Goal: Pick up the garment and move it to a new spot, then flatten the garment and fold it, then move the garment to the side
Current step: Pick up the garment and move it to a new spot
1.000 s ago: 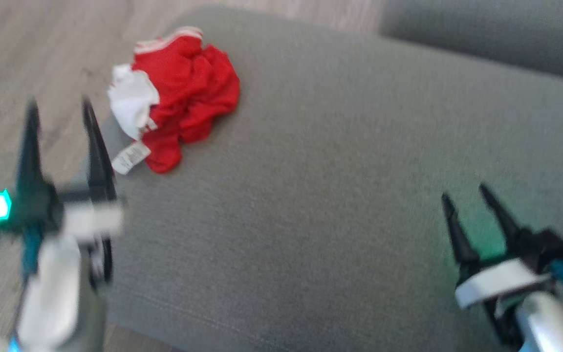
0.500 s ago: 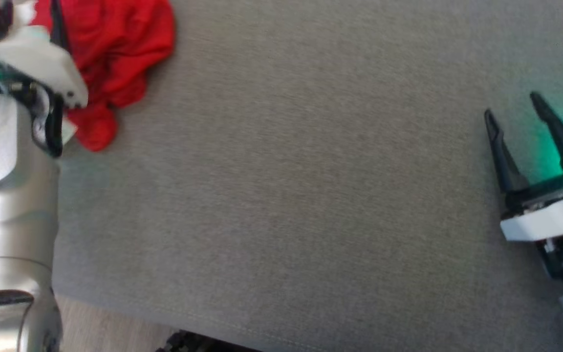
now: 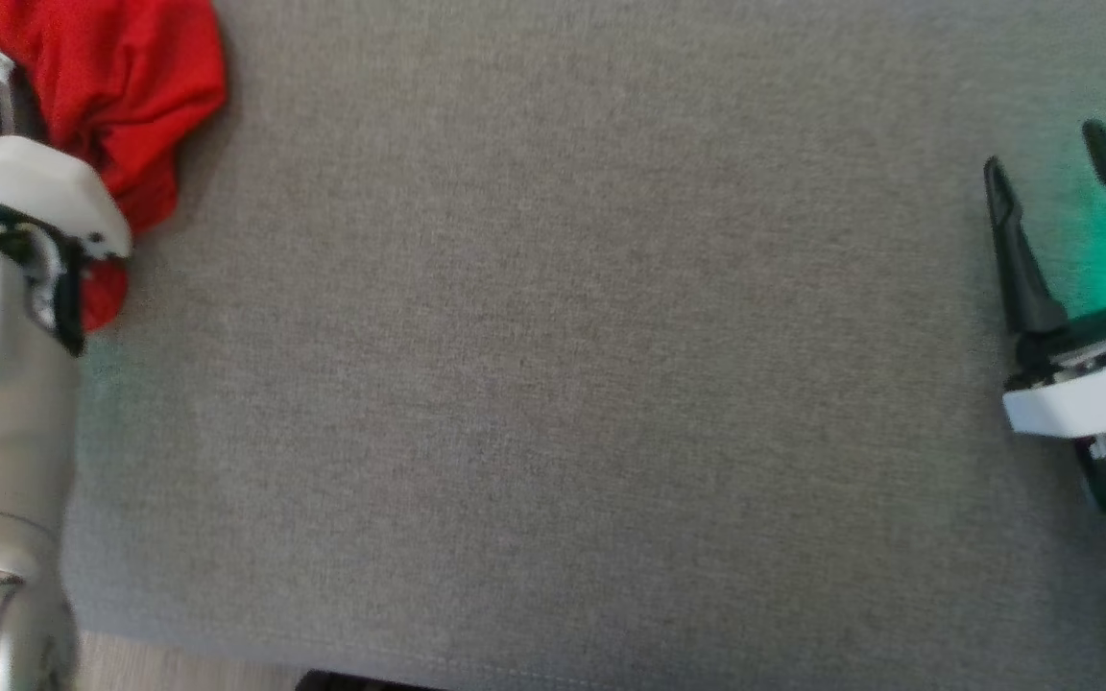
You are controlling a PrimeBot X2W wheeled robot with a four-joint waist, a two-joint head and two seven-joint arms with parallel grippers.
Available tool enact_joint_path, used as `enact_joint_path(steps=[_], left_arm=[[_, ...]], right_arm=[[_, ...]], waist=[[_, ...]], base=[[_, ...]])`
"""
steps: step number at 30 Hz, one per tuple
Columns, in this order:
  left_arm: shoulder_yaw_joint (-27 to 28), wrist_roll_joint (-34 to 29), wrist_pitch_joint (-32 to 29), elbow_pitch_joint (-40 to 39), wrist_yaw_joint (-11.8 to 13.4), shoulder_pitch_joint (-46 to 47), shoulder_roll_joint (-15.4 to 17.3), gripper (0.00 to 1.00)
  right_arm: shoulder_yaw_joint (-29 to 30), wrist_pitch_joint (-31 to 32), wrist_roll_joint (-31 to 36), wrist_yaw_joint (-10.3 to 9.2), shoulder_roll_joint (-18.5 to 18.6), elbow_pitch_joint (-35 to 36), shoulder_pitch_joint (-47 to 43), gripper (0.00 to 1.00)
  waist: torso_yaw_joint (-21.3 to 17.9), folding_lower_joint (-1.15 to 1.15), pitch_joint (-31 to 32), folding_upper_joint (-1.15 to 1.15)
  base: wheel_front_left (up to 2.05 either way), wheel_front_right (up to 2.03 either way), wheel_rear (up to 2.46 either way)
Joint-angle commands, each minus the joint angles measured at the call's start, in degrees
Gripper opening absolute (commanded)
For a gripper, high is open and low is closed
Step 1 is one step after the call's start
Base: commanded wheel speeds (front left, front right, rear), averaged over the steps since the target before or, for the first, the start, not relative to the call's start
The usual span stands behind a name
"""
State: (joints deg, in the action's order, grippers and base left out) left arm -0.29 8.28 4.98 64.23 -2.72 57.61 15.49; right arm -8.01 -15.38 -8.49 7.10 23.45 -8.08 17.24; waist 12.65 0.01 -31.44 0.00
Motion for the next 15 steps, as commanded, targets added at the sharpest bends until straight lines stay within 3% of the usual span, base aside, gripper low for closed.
enact_joint_path(steps=[1, 8, 15], left_arm=[[0.6, -0.7, 1.7, -1.9, 0.5, 2.1, 4.7, 0.0], [-3.8, -5.0, 8.1, -6.4, -0.1, 7.7, 8.1, 0.0], [-9.5, -8.1, 8.7, -15.1, -2.8, 12.8, 8.0, 0.0]], right_arm=[[-1.1, 0.4, 0.3, 0.39, -0.3, -0.4, -3.1, 1.0], [-2.0, 0.4, -0.3, 0.39, -5.5, -2.1, -3.3, 1.0], [-2.3, 0.4, -0.6, 0.39, -11.3, -3.1, -5.5, 1.0]], waist=[[-0.8, -0.01, 2.3, 0.0], [-5.1, -0.01, 11.1, 0.0], [-13.1, -0.01, 20.0, 0.0]], base=[[0.0, 0.0, 0.0], [0.0, 0.0, 0.0], [0.0, 0.0, 0.0]])
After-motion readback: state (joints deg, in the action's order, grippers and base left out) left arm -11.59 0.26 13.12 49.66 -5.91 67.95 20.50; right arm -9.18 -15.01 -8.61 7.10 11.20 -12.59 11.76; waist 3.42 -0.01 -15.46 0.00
